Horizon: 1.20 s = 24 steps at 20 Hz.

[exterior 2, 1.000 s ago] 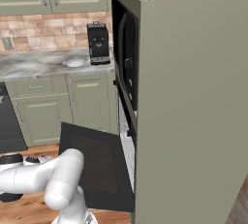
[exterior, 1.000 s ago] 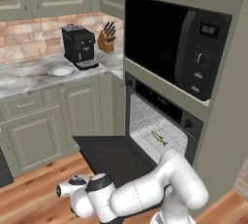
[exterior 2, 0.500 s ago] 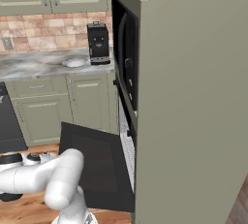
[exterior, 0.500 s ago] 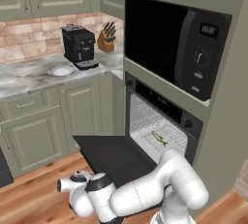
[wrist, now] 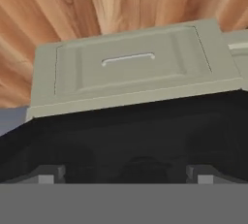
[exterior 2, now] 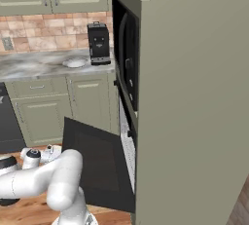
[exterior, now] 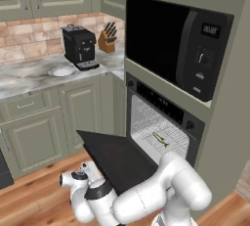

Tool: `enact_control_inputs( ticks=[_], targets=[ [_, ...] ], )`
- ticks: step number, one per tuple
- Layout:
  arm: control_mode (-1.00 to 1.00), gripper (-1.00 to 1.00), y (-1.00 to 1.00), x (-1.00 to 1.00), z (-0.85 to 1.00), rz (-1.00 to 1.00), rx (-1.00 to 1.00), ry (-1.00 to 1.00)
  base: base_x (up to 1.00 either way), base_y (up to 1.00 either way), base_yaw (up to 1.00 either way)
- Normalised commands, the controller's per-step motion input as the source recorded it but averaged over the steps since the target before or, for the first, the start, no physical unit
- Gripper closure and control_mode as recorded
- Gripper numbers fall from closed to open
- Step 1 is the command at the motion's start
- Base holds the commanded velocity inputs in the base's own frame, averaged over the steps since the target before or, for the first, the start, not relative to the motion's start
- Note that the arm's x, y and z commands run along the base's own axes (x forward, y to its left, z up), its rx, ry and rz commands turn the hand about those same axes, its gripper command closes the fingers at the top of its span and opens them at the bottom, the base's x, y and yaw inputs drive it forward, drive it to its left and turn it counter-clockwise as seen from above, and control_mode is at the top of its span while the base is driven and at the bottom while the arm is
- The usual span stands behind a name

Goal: Place the fish on the bottom rack of the oven, and slide the tray back inside. Close the oven door.

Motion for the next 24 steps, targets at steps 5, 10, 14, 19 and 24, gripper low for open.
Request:
enact_control_inputs(
  ticks=[5,10,14,19,24],
  targets=[
    [-1.00,-1.00,-0.72,0.00,0.35,-0.30,-0.23,-0.37,0.00,0.00,0.00],
    [-1.00,-1.00,-0.97,0.00,0.41,-0.25,-0.17,-0.30,0.00,0.00,0.00],
    [-1.00,-1.00,-1.00,0.00,0.42,-0.14,-0.11,-0.29,0.00,0.00,0.00],
    [-1.00,-1.00,-1.00,0.25,0.41,-0.03,-0.04,-0.26,0.00,0.00,0.00],
    [-1.00,-1.00,-1.00,0.50,0.38,0.00,0.00,-0.20,0.00,0.00,0.00]
  ],
)
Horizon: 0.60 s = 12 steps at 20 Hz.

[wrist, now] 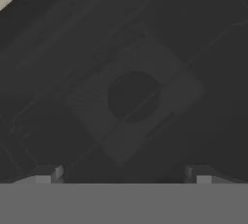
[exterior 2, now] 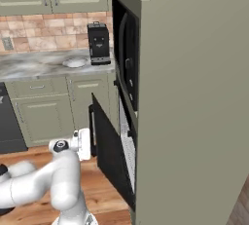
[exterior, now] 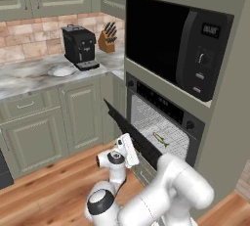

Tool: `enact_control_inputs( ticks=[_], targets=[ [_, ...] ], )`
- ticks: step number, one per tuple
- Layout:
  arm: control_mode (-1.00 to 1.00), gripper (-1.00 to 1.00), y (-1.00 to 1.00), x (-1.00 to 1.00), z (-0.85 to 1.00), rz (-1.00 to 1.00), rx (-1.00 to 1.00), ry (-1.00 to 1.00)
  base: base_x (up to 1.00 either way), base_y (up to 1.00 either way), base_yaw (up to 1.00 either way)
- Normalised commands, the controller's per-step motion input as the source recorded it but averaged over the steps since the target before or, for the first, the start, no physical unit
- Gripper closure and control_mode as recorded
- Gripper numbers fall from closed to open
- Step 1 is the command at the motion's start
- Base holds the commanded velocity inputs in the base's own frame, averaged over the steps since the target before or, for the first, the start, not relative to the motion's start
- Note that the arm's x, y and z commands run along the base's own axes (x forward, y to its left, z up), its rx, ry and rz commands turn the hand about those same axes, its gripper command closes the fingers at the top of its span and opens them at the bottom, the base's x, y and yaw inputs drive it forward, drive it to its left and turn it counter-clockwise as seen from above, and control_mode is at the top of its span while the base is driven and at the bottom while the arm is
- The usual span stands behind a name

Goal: Place the fish on the bottom rack of the oven, and slide the tray back inside. Close the oven door.

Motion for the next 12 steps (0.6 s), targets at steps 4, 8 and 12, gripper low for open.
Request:
enact_control_inputs(
  ticks=[4,8,12],
  targets=[
    [-1.00,-1.00,-1.00,0.71,0.26,0.00,0.00,-0.10,0.00,0.00,0.00],
    [-1.00,-1.00,-1.00,0.91,0.05,0.01,0.05,0.01,0.00,0.00,0.00],
    [-1.00,-1.00,-1.00,1.00,-0.04,0.02,0.12,0.13,0.00,0.00,0.00]
  ],
)
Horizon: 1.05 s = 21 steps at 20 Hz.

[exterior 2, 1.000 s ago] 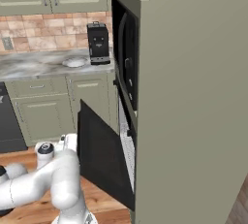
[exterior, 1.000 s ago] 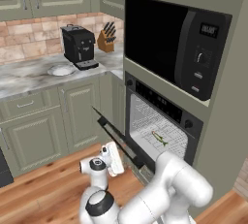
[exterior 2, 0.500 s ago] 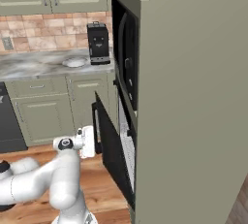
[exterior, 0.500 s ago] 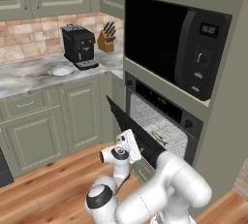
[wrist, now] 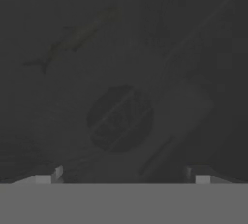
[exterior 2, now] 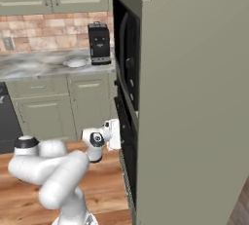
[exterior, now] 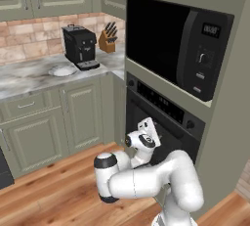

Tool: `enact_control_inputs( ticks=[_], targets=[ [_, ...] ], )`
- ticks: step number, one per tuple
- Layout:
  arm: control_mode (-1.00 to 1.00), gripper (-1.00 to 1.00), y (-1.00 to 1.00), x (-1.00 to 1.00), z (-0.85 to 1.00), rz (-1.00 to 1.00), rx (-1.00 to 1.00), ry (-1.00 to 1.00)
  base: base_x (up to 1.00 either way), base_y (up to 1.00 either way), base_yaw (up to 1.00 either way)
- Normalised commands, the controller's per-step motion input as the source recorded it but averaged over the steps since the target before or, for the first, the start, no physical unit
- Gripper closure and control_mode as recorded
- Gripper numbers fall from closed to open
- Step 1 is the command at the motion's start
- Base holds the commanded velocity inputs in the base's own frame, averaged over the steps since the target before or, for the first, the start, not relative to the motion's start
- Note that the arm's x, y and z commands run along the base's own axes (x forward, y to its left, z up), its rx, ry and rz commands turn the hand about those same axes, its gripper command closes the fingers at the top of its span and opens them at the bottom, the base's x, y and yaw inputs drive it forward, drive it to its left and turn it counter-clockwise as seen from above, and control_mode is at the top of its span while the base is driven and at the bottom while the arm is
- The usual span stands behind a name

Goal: Place the fish on the bottom rack of the oven, and slide the tray back inside. Close the oven door.

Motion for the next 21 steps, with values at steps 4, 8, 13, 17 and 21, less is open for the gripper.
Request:
enact_control_inputs(
  ticks=[4,8,13,17,21],
  targets=[
    [-1.00,-1.00,-1.00,0.97,-0.30,0.01,0.15,0.19,0.00,0.00,0.00],
    [-1.00,-1.00,-0.78,0.26,-0.29,0.01,0.07,0.05,0.00,0.00,0.00],
    [-1.00,-1.00,-0.21,-0.02,0.00,0.00,0.00,0.00,0.00,0.00,0.00],
    [-1.00,-1.00,-0.01,0.00,0.00,0.00,0.00,0.00,0.00,0.00,0.00],
    [-1.00,-1.00,0.00,0.00,0.00,0.00,0.00,0.00,0.00,0.00,0.00]
  ],
)
